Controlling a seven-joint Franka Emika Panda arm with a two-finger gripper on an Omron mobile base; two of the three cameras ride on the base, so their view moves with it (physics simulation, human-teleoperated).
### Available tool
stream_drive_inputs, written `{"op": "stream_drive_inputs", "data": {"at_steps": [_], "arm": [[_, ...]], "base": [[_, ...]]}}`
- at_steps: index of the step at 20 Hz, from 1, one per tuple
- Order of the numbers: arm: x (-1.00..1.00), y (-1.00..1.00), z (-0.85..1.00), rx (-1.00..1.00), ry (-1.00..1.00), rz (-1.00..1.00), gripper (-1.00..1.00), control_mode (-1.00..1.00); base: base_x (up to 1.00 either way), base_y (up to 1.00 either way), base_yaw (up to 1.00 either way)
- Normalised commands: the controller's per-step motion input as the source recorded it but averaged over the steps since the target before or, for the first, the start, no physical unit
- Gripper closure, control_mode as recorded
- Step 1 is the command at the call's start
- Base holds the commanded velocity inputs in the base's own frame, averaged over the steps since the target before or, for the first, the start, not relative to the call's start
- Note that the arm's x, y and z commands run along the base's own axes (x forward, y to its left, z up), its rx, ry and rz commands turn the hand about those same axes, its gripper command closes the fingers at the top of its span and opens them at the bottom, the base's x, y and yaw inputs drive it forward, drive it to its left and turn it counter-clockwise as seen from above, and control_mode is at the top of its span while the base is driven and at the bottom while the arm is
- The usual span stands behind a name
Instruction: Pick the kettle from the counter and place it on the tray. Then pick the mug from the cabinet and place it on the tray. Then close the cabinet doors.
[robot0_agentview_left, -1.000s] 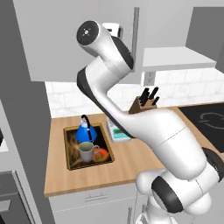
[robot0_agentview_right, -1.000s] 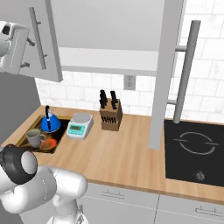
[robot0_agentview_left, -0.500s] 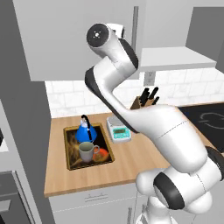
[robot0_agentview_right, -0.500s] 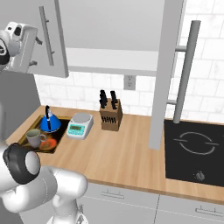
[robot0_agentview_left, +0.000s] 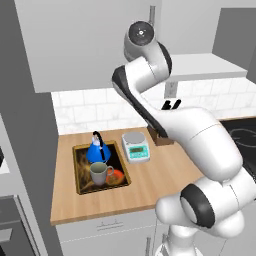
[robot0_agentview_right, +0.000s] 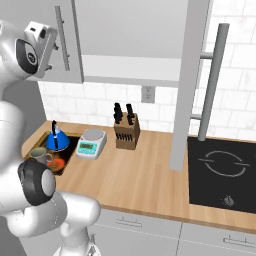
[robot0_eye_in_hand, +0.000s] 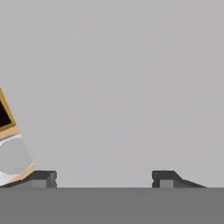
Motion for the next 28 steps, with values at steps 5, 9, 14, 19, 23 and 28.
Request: {"op": "stream_drive_inputs", "data": {"at_steps": [5, 9, 14, 19, 23, 28], "arm": [[0.42, -0.02, -0.24, 0.05, 0.0, 0.22, -1.0, -1.0], [-0.08, 0.01, -0.32, 0.0, 0.0, 0.25, -1.0, -1.0], [-0.38, 0.11, -0.01, 0.0, 0.11, 0.26, -1.0, -1.0], [-0.65, 0.12, 0.0, -0.01, 0.04, 0.29, -1.0, -1.0], [-0.76, 0.1, 0.0, -0.03, 0.02, 0.21, -1.0, -1.0], [-0.81, 0.01, -0.02, -0.08, 0.04, 0.13, -1.0, -1.0]], "base": [[0.0, 0.0, 0.0], [0.0, 0.0, 0.0], [0.0, 0.0, 0.0], [0.0, 0.0, 0.0], [0.0, 0.0, 0.0], [0.0, 0.0, 0.0]]}}
